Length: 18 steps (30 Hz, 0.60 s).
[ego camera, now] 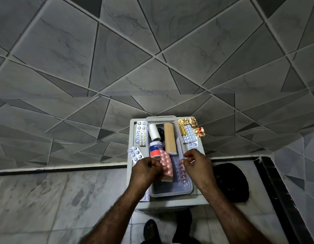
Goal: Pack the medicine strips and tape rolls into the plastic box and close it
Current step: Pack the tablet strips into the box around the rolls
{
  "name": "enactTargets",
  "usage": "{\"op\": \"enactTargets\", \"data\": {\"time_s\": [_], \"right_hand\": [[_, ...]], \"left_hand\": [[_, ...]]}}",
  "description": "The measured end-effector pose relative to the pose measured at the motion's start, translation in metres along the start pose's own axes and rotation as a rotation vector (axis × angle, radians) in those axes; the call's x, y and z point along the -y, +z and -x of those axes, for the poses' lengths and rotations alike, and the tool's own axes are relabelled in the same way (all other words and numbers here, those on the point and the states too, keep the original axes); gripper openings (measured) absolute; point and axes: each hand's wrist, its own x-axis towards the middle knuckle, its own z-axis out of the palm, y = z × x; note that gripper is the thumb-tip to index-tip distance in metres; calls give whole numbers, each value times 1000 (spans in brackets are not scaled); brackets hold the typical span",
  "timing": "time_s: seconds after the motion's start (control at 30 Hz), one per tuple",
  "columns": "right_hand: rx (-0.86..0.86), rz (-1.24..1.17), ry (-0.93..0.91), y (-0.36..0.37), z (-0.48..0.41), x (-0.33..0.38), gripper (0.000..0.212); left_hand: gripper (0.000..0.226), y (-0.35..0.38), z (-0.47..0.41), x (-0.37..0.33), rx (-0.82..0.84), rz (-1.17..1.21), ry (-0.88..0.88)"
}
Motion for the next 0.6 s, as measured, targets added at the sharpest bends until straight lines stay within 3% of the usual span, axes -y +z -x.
{"op": "enactTargets", "data": {"time_s": [0.13,0.33,0.43,0.6], "right_hand": [[-39,-41,42,-3,3,-8,11],[-6,76,157,-7,6,-41,24],[56,217,194,-6,10,-54,41],[99,325,215,2,14,-59,47]], "left_hand": [[16,3,1,9,7,-193,64],[12,-27,-3,16,-268,-167,170],[9,-47,-10,29,-413,-326,129],[47,-49,-15,53,-323,-545,-25]]}}
